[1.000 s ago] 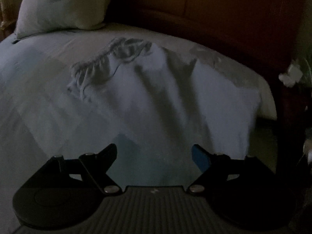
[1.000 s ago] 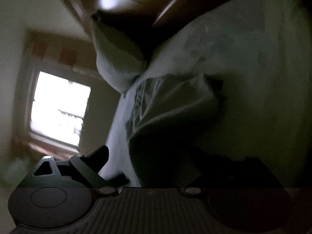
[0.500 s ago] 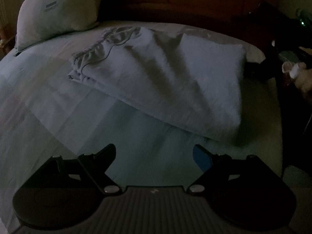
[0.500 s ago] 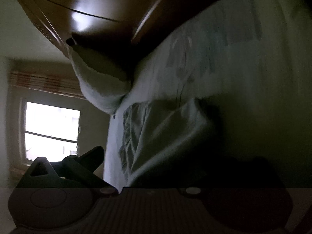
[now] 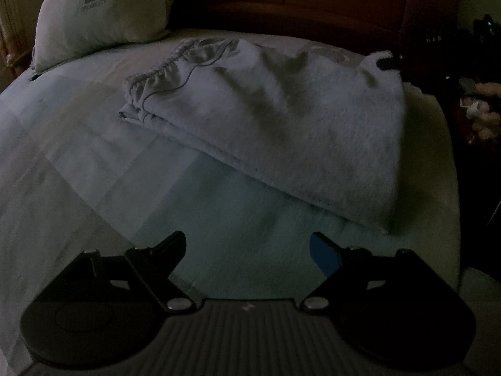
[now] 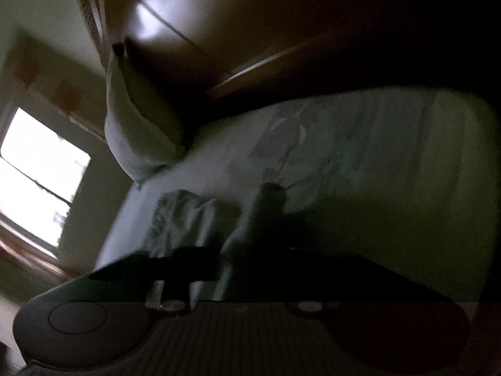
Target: Fold clothes
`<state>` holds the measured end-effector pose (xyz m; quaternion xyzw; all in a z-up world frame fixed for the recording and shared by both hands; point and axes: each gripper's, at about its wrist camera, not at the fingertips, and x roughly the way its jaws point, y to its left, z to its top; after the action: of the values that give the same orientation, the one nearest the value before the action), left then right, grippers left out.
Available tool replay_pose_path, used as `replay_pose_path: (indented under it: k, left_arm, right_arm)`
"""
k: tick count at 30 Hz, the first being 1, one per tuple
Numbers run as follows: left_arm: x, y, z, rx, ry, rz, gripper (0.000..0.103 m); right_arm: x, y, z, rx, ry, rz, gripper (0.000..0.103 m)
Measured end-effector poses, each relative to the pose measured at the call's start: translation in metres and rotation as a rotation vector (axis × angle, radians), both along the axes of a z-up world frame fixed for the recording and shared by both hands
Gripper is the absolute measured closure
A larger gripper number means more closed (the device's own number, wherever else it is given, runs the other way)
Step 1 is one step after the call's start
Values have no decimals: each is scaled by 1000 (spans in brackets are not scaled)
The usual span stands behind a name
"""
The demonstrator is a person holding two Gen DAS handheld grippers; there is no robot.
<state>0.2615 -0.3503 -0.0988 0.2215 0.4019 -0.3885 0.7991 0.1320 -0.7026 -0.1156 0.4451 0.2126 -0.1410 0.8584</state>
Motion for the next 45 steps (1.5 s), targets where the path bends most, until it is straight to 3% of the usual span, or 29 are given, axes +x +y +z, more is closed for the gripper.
replay_pose_path:
  k: [5, 9, 11, 15, 19, 23, 26, 28, 31, 34, 39, 42, 45]
  left_arm:
    - [-2, 5, 2, -5, -7, 1, 17]
    - [3, 7, 6, 5, -25, 2, 17]
    - [8, 7, 9, 7, -39, 6, 17]
    - [31, -7, 21, -8, -87, 21, 17]
    - [66, -41, 30, -110, -105, 13, 17]
    - [95, -69, 15, -193, -67, 20, 17]
    - [101, -73, -12, -176, -28, 47, 16]
    - [96, -66, -22, -169, -60, 58, 13]
    - [95, -52, -15, -183, -21, 76, 13]
    - [89, -33, 4, -166, -59, 87, 13]
    - [70, 6, 24, -134, -57, 112, 12]
    - [54, 32, 28, -128, -50, 125, 12]
    - [37, 58, 30, -112, -53, 137, 12]
  right_arm:
    - [1, 6, 7, -172, 102, 14, 91]
    - [-3, 17, 11, -287, 213, -15, 78]
    - [-7, 26, 21, -351, 195, -15, 74]
    - [8, 61, 26, -480, 153, 109, 46]
    - [29, 97, 11, -586, 191, 253, 44]
    - [30, 109, -9, -626, 263, 290, 43]
    - [22, 111, -12, -636, 259, 296, 39]
    - [19, 110, -11, -633, 260, 298, 36]
    - [17, 105, -9, -612, 261, 286, 36]
    - [17, 111, 3, -615, 236, 266, 36]
    - [24, 151, 14, -679, 196, 387, 35]
    - [34, 172, 3, -701, 268, 446, 34]
    - [34, 188, 1, -742, 320, 429, 32]
